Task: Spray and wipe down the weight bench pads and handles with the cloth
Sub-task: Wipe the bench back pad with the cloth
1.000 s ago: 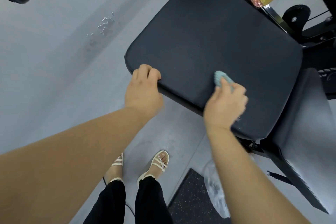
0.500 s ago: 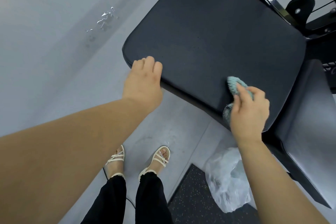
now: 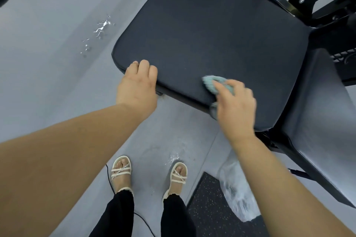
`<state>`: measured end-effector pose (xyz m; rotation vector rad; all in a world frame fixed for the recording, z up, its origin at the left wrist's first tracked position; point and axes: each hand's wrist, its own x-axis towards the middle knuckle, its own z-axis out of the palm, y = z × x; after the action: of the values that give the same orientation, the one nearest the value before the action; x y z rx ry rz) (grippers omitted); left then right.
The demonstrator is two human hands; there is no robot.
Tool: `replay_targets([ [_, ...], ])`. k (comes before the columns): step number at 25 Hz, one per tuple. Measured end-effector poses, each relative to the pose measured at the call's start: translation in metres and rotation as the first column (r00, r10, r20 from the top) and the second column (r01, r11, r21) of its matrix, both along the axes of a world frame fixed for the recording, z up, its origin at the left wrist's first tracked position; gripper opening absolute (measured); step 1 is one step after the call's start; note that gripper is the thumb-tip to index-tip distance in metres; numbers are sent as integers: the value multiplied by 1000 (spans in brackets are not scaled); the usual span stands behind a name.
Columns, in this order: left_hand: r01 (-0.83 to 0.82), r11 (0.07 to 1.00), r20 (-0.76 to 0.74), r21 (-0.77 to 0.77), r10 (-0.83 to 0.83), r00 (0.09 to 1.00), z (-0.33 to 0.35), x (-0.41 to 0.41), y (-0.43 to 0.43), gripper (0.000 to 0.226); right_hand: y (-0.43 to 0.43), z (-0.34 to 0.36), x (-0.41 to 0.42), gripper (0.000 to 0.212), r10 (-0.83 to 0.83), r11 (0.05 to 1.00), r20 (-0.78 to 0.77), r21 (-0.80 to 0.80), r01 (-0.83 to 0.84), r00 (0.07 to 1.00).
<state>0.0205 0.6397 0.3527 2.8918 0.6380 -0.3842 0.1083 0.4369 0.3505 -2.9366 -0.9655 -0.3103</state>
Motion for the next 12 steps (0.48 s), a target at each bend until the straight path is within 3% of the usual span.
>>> replay_targets([
  [3, -99, 995, -47, -15, 98, 994, -2, -1, -15, 45, -67, 21, 16, 36, -317, 945, -67, 69, 321, 946],
  [5, -206, 978, -132, -27, 200, 971, 0, -1, -39, 63, -58, 20, 15, 34, -530, 828, -160, 112, 549, 832],
  [6, -277, 959, -164, -55, 265, 950, 3, 1, -52, 70, -42, 17, 9, 35, -544, 814, -177, 125, 567, 820],
  [7, -345, 934, -175, -91, 326, 929, 6, 5, -64, 73, -24, 13, 0, 37, -479, 854, -152, 147, 499, 864],
  [9, -388, 906, -108, -172, 374, 921, 12, 13, -82, 69, -4, 7, -19, 41, -158, 977, -90, 133, 169, 983],
  [11, -297, 925, 21, -237, 310, 950, 22, 20, -97, 58, -24, 11, -11, 40, 144, 990, -127, 18, -143, 981],
  [12, -256, 924, 70, -283, 287, 955, 26, 23, -104, 51, -43, 15, 5, 41, 199, 979, -120, -12, -202, 973],
])
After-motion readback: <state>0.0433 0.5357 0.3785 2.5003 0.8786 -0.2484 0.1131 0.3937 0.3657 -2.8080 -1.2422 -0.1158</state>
